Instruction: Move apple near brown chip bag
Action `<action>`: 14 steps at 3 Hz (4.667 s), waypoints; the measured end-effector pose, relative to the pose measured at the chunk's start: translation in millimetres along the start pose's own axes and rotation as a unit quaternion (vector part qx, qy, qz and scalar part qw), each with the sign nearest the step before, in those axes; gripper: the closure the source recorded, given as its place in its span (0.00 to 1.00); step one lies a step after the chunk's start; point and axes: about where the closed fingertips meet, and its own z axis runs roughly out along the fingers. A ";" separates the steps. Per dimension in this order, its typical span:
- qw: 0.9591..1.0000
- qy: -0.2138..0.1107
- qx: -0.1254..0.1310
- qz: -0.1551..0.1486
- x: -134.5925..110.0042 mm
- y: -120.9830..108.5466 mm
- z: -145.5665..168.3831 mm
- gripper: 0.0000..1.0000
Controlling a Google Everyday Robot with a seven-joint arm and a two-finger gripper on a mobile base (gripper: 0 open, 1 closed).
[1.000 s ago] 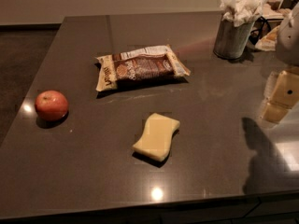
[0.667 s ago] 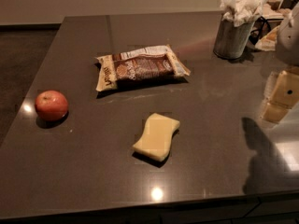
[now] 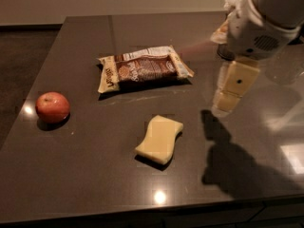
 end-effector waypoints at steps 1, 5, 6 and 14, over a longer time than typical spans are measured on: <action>0.998 -0.034 -0.019 -0.044 -59.1 1.0 25.2 0.00; 0.980 -0.072 -0.107 -0.151 -248.4 10.8 152.6 0.00; 0.975 -0.073 -0.126 -0.166 -276.9 18.3 171.2 0.00; 0.987 -0.059 -0.098 -0.115 -219.4 -31.1 167.6 1.00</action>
Offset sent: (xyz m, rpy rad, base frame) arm 0.0275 0.2215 -0.0236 0.1320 0.0120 0.3667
